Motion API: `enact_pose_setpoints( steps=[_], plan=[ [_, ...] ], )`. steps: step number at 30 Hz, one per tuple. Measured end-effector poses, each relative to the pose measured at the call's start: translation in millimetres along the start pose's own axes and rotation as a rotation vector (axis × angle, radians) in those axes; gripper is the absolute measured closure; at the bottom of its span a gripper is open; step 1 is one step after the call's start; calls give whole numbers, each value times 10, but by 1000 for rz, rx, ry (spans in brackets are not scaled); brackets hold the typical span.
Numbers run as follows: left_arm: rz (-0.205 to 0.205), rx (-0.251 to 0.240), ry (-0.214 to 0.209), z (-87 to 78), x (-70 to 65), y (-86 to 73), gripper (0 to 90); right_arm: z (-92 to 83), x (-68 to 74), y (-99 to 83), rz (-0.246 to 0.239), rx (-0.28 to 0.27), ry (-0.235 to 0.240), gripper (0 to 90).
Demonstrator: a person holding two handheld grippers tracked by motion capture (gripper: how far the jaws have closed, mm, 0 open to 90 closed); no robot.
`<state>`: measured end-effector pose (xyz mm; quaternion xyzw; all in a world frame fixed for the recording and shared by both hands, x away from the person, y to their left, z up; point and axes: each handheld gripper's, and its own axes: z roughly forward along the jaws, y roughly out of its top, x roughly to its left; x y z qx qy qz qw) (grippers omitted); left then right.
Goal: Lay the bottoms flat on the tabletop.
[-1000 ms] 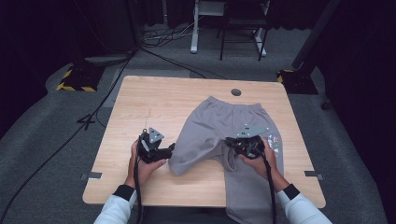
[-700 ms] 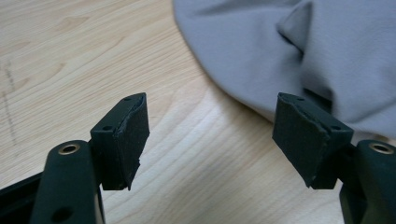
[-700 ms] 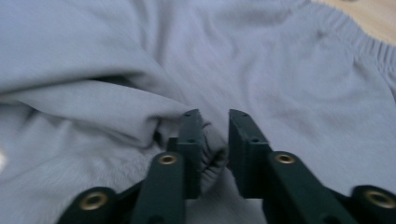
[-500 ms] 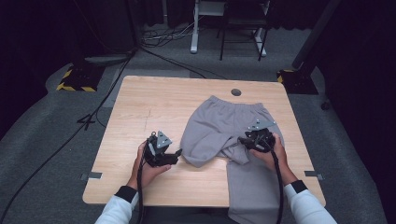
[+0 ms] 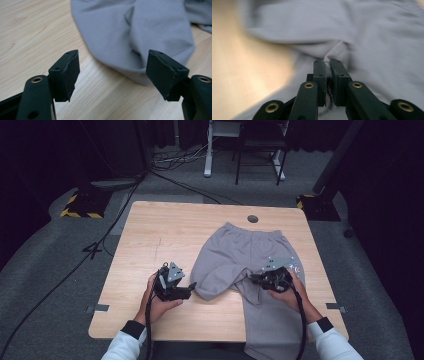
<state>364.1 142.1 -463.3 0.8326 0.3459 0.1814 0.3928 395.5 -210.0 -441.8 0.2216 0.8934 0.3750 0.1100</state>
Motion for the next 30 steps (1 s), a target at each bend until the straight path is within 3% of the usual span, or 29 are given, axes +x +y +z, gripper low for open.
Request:
enact_pose_setpoints(
  steps=[4, 6, 10, 13, 14, 15, 17, 18, 19, 22, 24, 27, 29, 30],
  plan=[
    [35, 13, -35, 15, -74, 17, 273, -2, 501, 139, -125, 12, 121, 832],
    [52, 26, -29, 27, -121, 23, 271, 24, 728, 189, -168, 10, 178, 832],
    [48, 20, -39, 18, -158, 40, 273, 123, 1154, 272, -248, 23, 278, 829],
    [40, 16, -54, -27, -211, 51, 274, 232, 1454, 329, -295, 35, 326, 811],
    [40, 12, -69, -48, -243, 49, 275, 265, 1540, 340, -306, 31, 358, 775],
    [43, 7, -85, -65, -288, 45, 275, 291, 1623, 350, -318, 35, 377, 675],
    [74, 14, -112, -90, -393, 33, 275, 312, 1718, 369, -337, 48, 380, 594],
    [82, 14, -123, -99, -450, 25, 272, 281, 1719, 374, -344, 39, 391, 562],
    [85, 16, -142, -101, -496, 17, 272, 241, 1675, 378, -342, 24, 370, 535],
    [101, 36, -189, -71, -627, -26, 276, 68, 1325, 365, -250, -36, 316, 509],
    [113, 60, -204, -25, -731, -62, 283, -49, 1009, 314, -168, -65, 218, 492],
    [166, 79, -217, 64, -880, -90, 286, -176, 521, 144, -62, -83, 35, 470],
    [173, 69, -240, 119, -928, -89, 301, -195, 241, -5, -38, -35, -110, 447],
    [179, 73, -244, 147, -947, -89, 308, -191, 107, -86, -16, -13, -146, 444]
  ],
)
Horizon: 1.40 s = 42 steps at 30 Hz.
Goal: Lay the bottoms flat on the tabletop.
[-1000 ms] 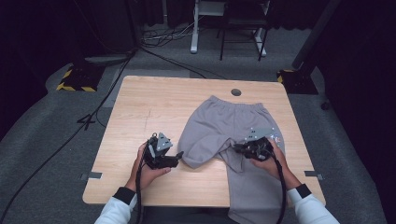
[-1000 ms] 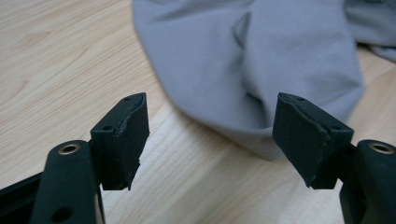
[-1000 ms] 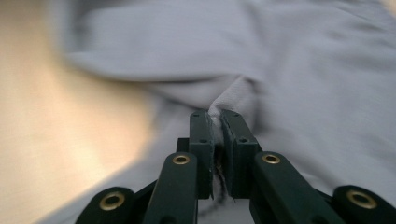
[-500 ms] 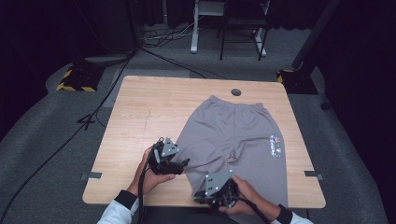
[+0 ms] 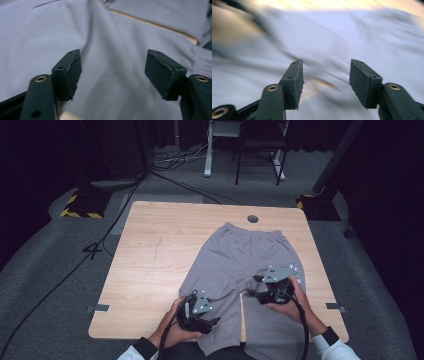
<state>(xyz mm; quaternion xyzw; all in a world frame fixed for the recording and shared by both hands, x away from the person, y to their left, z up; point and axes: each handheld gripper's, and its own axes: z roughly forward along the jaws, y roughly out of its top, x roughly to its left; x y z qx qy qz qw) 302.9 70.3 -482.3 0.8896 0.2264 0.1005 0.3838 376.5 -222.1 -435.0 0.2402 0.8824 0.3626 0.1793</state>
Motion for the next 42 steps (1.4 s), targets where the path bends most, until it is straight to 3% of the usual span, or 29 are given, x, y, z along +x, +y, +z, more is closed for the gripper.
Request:
enact_pose_setpoints(
  steps=[1, 3, 5, 6, 7, 10, 12, 15, 18, 20, 22, 24, 27, 29, 30, 32, 34, 35, 37, 39, 42],
  plan=[
    [8, 18, 16, 33, -7, 3, 310, 21, -132, -82, 40, 16, -13, 439],
    [3, 40, 14, 84, 5, -19, 310, 67, -347, -238, 82, 63, -89, 432],
    [11, 70, 31, 112, 10, -49, 312, 100, -541, -373, 167, 84, -90, 417],
    [15, 77, 28, 122, 12, -67, 307, 113, -606, -428, 172, 109, -125, 415],
    [13, 74, 17, 113, 18, -83, 308, 123, -662, -478, 180, 125, -159, 409],
    [24, 77, 3, 72, 10, -120, 309, 135, -782, -606, 241, 148, -170, 387],
    [33, 93, -46, 15, 2, -167, 318, 153, -828, -671, 245, 174, -196, 383],
    [39, 103, -57, -93, -47, -259, 318, 147, -906, -749, 294, 156, -194, 373],
    [44, 112, -65, -208, -94, -355, 318, 127, -946, -780, 301, 155, -214, 368],
    [68, 137, -77, -287, -145, -406, 318, 117, -960, -793, 326, 156, -212, 368],
    [91, 140, -104, -350, -197, -454, 315, 114, -956, -789, 321, 162, -212, 373],
    [60, 111, -124, -405, -197, -467, 314, 116, -941, -777, 313, 165, -206, 377],
    [-4, 51, -43, -414, -110, -367, 311, 126, -915, -760, 303, 166, -202, 384],
    [-37, 12, -45, -357, -44, -258, 316, 135, -897, -743, 295, 169, -203, 384],
    [-44, 5, -21, -304, -39, -182, 318, 139, -888, -734, 290, 171, -204, 386],
    [-8, -6, -38, -179, -46, -41, 322, 147, -871, -723, 282, 171, -207, 385],
    [4, 17, -12, 29, -49, 125, 328, 152, -864, -724, 283, 166, -204, 386],
    [6, 28, -30, 124, -41, 185, 326, 152, -864, -726, 286, 164, -202, 386],
    [15, 68, -12, 294, -37, 264, 328, 149, -864, -733, 290, 161, -201, 386],
    [18, 100, -49, 409, -29, 276, 356, 144, -867, -746, 291, 154, -198, 384],
    [47, 103, -95, 411, -68, 251, 412, 135, -875, -763, 297, 151, -195, 370]
  ],
)
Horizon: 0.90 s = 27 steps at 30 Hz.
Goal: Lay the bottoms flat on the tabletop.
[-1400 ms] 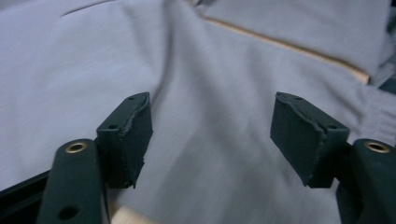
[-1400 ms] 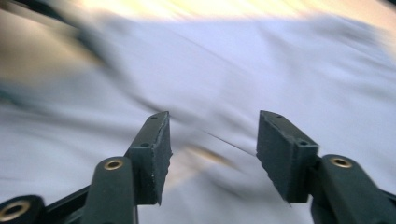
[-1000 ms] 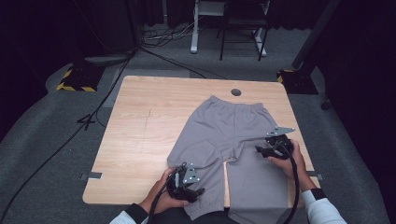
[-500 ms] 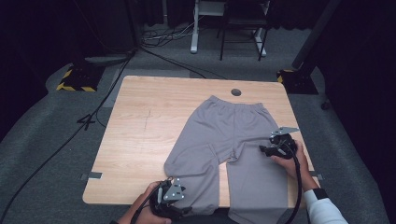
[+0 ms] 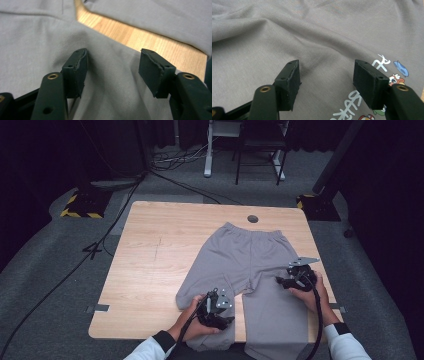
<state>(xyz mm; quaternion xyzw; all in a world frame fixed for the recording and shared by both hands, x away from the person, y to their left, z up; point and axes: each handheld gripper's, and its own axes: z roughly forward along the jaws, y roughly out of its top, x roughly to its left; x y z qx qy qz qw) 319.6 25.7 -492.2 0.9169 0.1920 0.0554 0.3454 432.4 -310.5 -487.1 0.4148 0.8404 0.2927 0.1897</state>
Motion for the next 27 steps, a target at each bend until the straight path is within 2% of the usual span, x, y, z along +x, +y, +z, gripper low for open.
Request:
enact_pose_setpoints(
  steps=[1, 3, 5, 8, 10, 11, 13, 15, 16, 17, 18, 19, 20, 22, 23, 24, 27],
  plan=[
    [13, 6, -24, -22, -31, -12, 441, 0, -7, -3, 2, -2, 1, 362],
    [47, 13, -64, -61, -111, -55, 445, 5, -27, -11, 16, -3, -1, 336],
    [64, 26, -112, -117, -192, -108, 452, 12, -49, -15, 34, -5, -1, 335],
    [68, 32, -179, -196, -302, -197, 461, 19, -54, -10, 32, -8, -10, 336],
    [85, 37, -205, -240, -368, -246, 467, 26, -40, -1, 21, -15, -27, 338],
    [90, 46, -230, -263, -394, -265, 468, 30, -36, 6, 20, -14, -33, 340],
    [117, 60, -258, -301, -452, -289, 469, 37, -32, 14, 22, -16, -36, 341],
    [161, 64, -324, -346, -507, -306, 471, 40, -35, 14, 26, -16, -34, 341],
    [182, 58, -325, -374, -538, -304, 470, 41, -39, 12, 29, -17, -31, 341],
    [184, 42, -305, -402, -557, -293, 457, 41, -43, 11, 31, -17, -28, 339],
    [169, 19, -272, -431, -547, -269, 407, 41, -45, 11, 32, -15, -28, 339],
    [150, -10, -226, -459, -505, -235, 376, 41, -42, 14, 34, -15, -28, 339],
    [116, -39, -166, -477, -446, -207, 372, 43, -41, 16, 31, -15, -29, 339],
    [44, -84, -82, -478, -277, -154, 345, 41, -35, 20, 25, -13, -35, 339],
    [7, -94, -32, -457, -187, -122, 345, 42, -32, 21, 24, -14, -36, 339],
    [-20, -99, 1, -423, -102, -88, 344, 42, -29, 22, 23, -14, -37, 339],
    [-39, -92, 19, -251, 90, 9, 346, 41, -26, 20, 23, -15, -38, 339]
  ],
)
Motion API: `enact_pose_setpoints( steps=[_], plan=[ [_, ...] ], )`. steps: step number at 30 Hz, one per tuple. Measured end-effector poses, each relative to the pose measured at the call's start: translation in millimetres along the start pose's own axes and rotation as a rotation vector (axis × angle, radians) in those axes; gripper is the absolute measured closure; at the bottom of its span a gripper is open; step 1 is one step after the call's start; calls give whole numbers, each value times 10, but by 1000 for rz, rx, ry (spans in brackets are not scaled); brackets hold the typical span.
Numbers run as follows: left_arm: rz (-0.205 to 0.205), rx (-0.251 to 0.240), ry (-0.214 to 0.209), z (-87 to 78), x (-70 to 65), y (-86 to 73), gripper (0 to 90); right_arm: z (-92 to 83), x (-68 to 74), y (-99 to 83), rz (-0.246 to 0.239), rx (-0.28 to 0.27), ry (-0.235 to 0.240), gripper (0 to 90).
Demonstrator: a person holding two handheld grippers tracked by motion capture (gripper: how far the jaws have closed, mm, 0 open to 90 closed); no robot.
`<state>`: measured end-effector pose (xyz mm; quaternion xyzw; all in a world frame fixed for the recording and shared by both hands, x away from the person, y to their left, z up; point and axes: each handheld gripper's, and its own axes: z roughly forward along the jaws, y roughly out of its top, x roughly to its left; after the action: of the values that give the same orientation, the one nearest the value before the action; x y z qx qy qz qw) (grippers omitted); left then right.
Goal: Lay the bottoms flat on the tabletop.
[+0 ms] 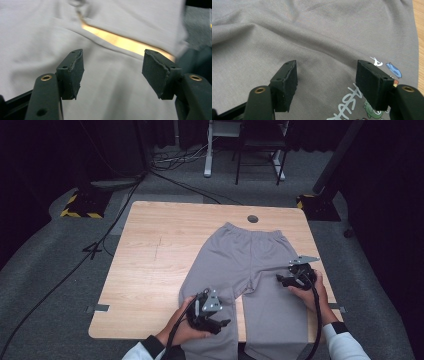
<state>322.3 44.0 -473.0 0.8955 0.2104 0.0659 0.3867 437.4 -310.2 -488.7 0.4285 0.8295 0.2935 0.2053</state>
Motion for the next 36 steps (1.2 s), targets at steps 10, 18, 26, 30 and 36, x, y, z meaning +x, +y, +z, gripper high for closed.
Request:
enact_pose_setpoints(
  steps=[10, 18, 26, 30, 36],
  plan=[
    [81, 68, -113, 328, 9, 24, 470, -25, -42, -53, 16, -5, 8, 300],
    [225, 118, -294, 260, -374, -23, 436, 6, -87, -69, 59, -15, 22, 263],
    [97, -44, -10, -3, 35, 181, 301, -116, -80, -22, 46, -28, 21, 329],
    [-21, -79, 123, 43, 614, 274, 294, -171, -160, -21, 57, -48, -33, 384],
    [-101, -28, 244, 370, 1162, 428, 321, -57, -478, 21, 130, -62, -149, 476]
  ],
)
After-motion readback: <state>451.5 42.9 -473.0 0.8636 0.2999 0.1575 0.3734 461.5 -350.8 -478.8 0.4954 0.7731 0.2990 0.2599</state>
